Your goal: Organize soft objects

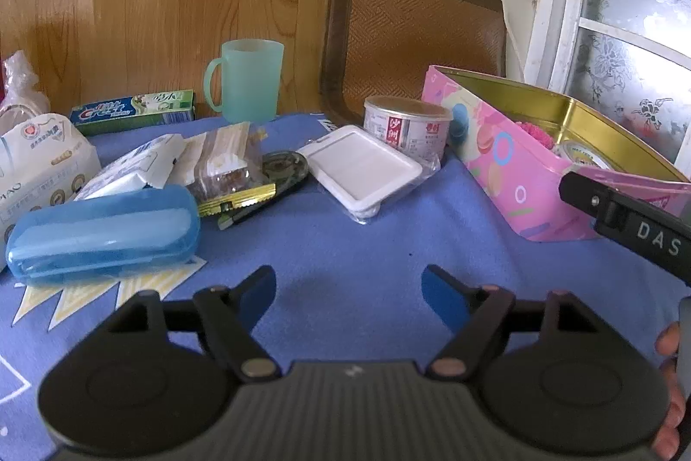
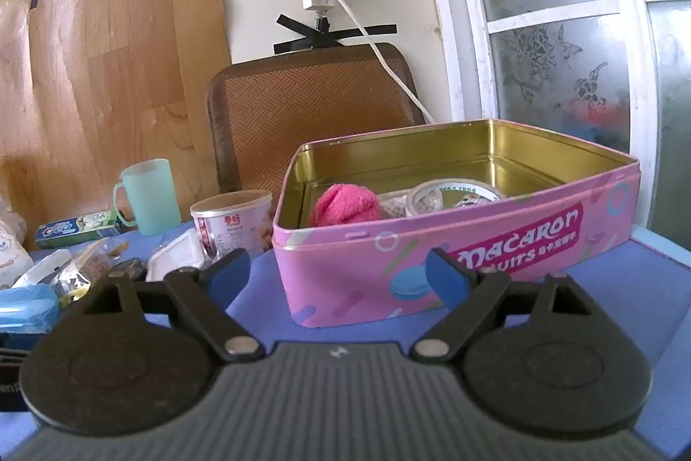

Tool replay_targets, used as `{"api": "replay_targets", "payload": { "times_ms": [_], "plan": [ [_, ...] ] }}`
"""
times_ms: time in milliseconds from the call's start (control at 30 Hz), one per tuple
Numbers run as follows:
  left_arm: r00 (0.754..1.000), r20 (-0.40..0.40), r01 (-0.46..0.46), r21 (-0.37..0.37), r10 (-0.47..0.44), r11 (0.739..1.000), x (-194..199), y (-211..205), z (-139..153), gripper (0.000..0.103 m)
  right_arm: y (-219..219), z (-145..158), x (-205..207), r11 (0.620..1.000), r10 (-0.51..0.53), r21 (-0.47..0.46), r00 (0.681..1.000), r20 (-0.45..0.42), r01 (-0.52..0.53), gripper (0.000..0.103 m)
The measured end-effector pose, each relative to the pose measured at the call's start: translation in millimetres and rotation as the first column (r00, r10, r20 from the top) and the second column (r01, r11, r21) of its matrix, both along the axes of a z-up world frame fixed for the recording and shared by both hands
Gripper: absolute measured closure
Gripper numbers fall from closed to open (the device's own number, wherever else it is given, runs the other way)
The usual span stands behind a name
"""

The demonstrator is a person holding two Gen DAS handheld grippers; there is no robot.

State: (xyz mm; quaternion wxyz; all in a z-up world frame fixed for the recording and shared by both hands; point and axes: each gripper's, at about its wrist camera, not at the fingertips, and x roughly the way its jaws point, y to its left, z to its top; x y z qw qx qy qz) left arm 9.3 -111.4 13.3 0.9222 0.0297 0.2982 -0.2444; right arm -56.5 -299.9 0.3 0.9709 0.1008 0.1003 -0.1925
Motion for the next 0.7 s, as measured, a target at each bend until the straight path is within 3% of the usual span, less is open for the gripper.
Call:
{"api": "replay_targets", "payload": {
  "times_ms": [467, 600, 700],
  "plan": [
    [0.999, 0.047, -0.007, -0.037, 0.008, 0.999, -7, 7, 4, 0.024, 0, 0, -3, 1.000, 0.006, 0.012, 1.000, 0.020, -0.006, 0.011],
    [0.997, 0.070, -0.018, -0.066, 0.023, 0.998, -10, 13, 6, 0.016, 0, 0, -3, 1.000, 0.005, 0.007, 1.000, 0.020, -0.005, 0.011],
    [0.997, 0.079, -0.017, -0.079, 0.023, 0.997, -10, 15, 7, 0.016, 0, 0, -3, 1.000, 0.005, 0.008, 1.000, 0.018, -0.005, 0.011]
  ]
}}
